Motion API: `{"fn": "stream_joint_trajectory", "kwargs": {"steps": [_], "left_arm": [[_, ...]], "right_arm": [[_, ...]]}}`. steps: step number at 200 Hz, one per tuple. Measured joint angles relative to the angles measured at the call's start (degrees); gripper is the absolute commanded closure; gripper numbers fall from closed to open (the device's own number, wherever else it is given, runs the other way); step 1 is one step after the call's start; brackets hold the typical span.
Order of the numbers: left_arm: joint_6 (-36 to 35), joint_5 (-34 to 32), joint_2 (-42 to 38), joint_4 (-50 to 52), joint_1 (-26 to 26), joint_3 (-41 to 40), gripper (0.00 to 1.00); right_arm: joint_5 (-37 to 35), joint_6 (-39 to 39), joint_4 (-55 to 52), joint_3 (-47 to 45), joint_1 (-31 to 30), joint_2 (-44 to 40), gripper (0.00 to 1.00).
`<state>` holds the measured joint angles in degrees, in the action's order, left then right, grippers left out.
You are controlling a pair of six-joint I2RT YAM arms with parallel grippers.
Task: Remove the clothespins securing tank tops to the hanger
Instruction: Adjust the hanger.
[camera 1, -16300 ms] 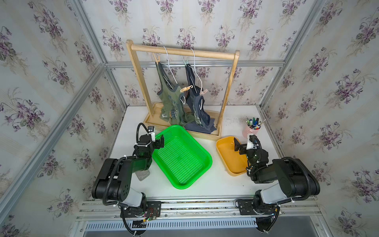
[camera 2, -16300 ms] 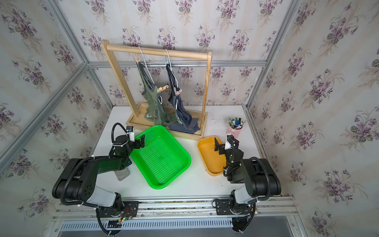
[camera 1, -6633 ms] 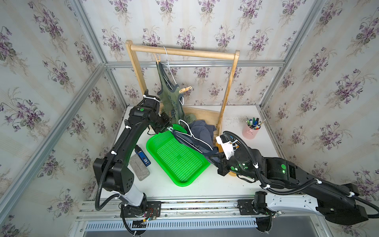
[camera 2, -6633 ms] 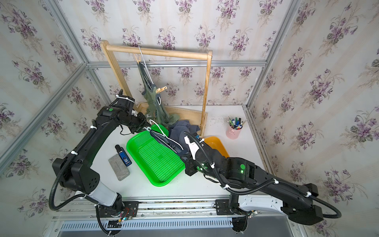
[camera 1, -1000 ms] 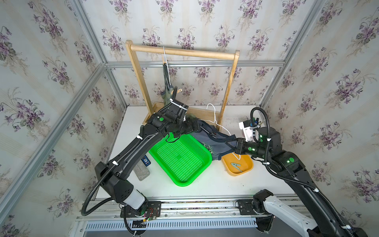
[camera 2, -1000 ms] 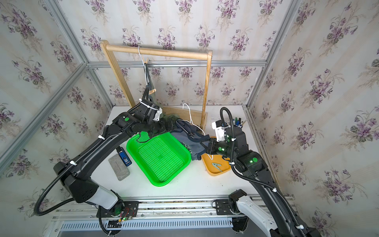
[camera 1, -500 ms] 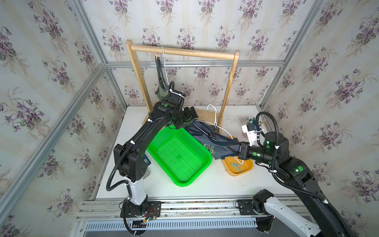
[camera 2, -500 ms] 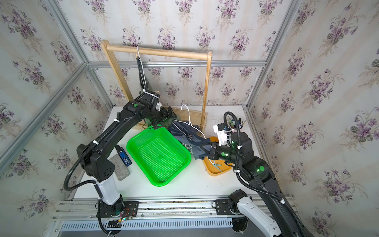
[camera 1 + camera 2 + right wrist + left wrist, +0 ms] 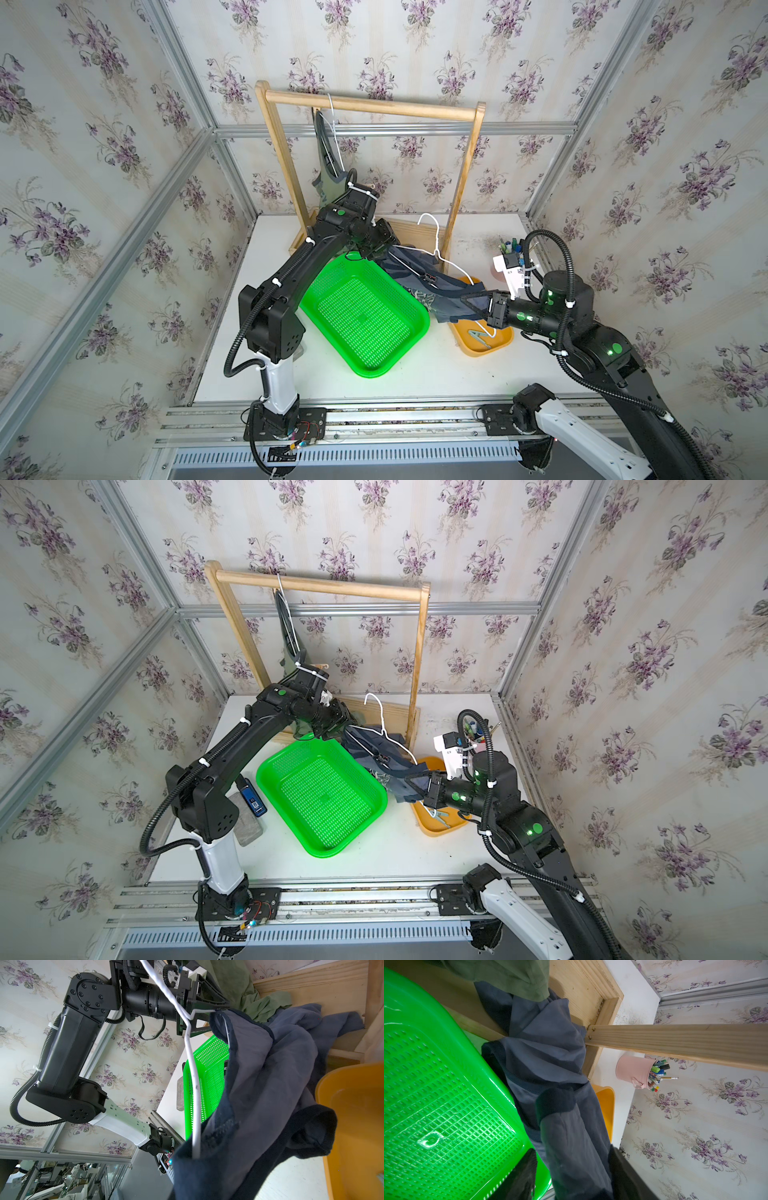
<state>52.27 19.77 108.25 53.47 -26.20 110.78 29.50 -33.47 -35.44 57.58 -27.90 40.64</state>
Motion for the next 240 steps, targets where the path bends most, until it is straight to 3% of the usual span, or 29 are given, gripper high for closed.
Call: {"fn": "stream_joint_trajectory", "kwargs": {"steps": [47, 109, 166, 193, 240], "left_arm": [[2.05, 0.85, -2.40, -0.04, -0.04, -3.76, 0.81], [4.00, 1.36, -7.82, -0.07, 0.04, -9.73, 0.88], [4.81, -1.14, -14.43, 0.61, 1.11, -14.58, 0.92], [4.79, -2.89, -17.33, 1.75, 2.10, -16.28, 0.94], [4.39, -2.12, -19.89, 3.85, 5.68, -18.93, 0.97]], "right_arm": [[1.36, 0.20, -1.22, -0.90, -0.17, -1.68, 1.00], [2.27, 0.57, -2.29, -3.96, -0.15, -5.31, 1.00], [4.63, 2.10, -1.46, -5.25, -0.17, -3.13, 1.00], [5.75, 2.56, -0.72, -4.35, -0.17, -0.57, 0.78], [6.60, 3.54, -0.39, -3.08, -0.46, 3.98, 0.66]]}}
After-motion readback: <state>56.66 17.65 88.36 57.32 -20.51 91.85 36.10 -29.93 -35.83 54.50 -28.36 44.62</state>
